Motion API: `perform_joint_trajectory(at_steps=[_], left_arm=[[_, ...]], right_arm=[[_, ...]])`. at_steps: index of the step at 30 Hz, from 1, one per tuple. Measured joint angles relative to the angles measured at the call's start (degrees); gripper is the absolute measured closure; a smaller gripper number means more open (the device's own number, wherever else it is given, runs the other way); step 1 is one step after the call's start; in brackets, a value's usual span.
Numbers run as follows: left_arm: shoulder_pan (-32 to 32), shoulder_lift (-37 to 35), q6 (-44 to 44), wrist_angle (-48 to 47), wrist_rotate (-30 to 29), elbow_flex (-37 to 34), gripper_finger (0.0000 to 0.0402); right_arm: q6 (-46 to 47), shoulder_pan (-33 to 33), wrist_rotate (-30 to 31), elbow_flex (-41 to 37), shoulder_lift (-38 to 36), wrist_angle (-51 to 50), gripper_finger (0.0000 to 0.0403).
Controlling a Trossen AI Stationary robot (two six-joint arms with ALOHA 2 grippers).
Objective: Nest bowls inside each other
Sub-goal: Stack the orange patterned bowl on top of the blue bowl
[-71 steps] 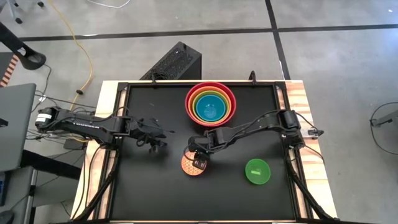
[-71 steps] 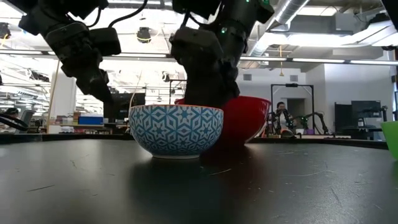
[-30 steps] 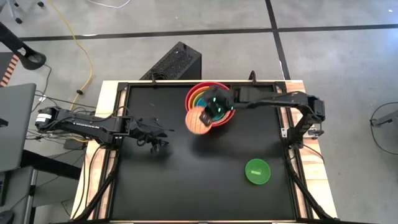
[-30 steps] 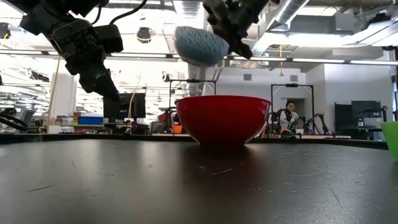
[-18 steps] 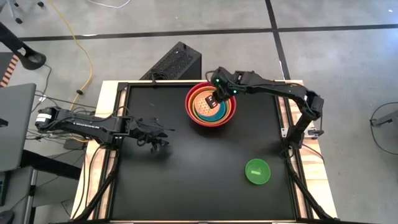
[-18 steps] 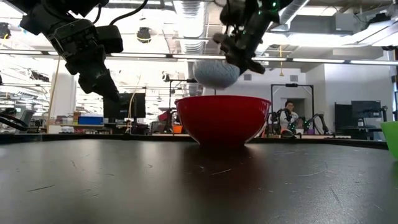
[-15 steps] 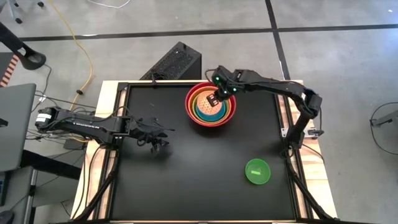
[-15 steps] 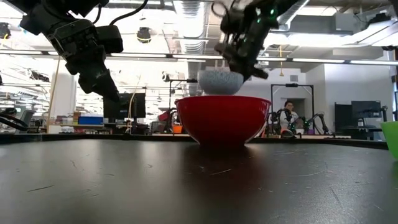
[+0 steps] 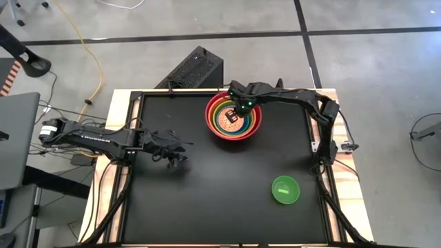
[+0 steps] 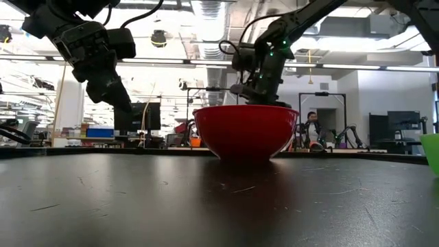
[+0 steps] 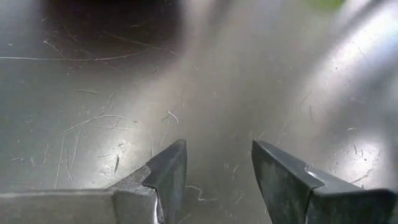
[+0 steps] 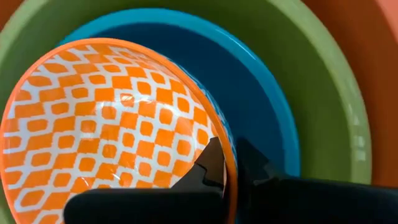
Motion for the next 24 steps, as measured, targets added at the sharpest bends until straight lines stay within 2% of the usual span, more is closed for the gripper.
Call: perform_joint_trajectory(at_steps=[13,20,24], left_arm=[[0.00,0.00,0.07,-0.01,-0.08,0.00,0.0233],[0.00,0.00,0.02,-0.02,-0.11,0.00,0.0233],[0.00,0.00,0.01,-0.02,-0.14,0.00,0.0233]], right_arm=[[0.03,0.10,5.95,0.07,-0.15,0.45,0.0388],[0.03,0.19,6.08,0.05,-0.15,0.47,0.0387],[0.40,0.26,6.06,0.07,-0.15,0.45,0.0373]])
